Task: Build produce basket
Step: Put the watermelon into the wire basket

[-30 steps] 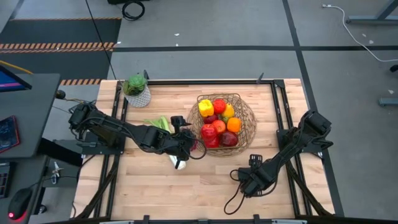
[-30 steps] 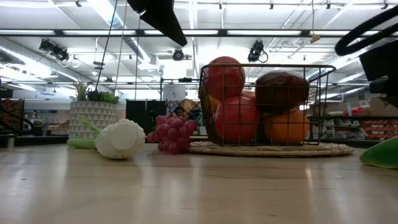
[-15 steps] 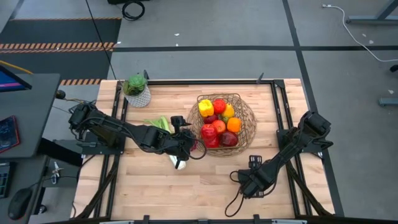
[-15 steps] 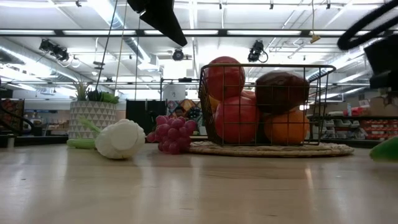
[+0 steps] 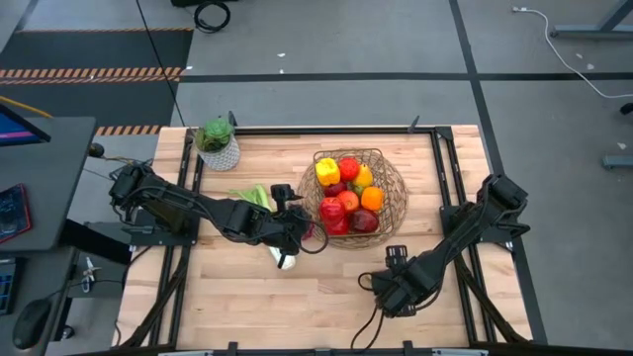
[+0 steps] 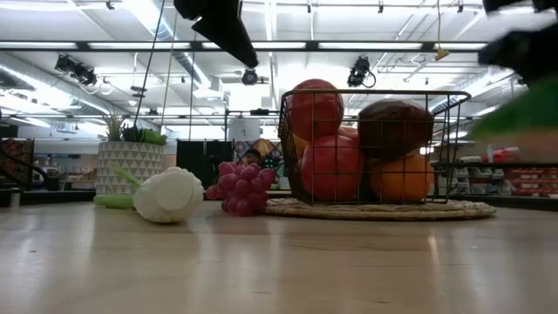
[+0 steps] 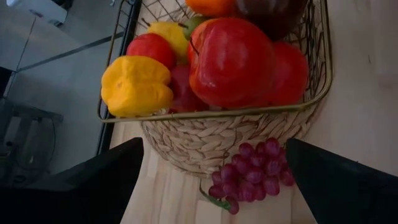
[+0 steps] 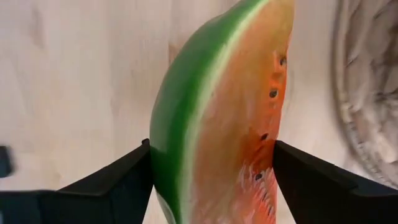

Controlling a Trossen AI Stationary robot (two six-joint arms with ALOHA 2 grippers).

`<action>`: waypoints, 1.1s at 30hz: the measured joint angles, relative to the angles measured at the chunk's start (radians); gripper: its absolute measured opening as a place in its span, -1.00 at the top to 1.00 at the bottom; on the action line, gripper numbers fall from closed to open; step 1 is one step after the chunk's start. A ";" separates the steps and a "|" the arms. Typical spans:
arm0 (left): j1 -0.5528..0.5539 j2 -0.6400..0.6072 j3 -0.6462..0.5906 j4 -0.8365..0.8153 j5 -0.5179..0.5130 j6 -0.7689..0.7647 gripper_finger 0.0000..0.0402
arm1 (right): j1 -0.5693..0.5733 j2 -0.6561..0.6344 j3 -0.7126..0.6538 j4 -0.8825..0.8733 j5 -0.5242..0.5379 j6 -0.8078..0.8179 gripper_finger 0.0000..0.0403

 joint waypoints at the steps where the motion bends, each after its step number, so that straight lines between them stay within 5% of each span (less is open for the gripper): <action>1: 0.000 -0.002 0.000 -0.009 0.000 -0.011 -0.99 | -0.003 -0.014 0.011 -0.006 0.004 -0.006 -0.53; 15: -0.006 -0.074 -0.001 -0.042 -0.014 -0.068 -0.99 | -0.119 -0.309 0.089 -0.057 0.226 -0.149 -0.53; 21: 0.021 -0.085 -0.154 0.159 -0.014 0.043 -0.99 | -0.273 -0.388 0.089 -0.068 0.307 -0.310 -0.53; 26: 0.048 -0.173 -0.257 0.217 -0.015 0.009 -0.99 | -0.447 -0.385 0.089 -0.059 0.304 -0.503 -0.53; 33: 0.032 -0.359 -0.411 0.312 -0.003 -0.032 -0.99 | -0.718 -0.348 0.088 -0.059 0.165 -0.766 -0.53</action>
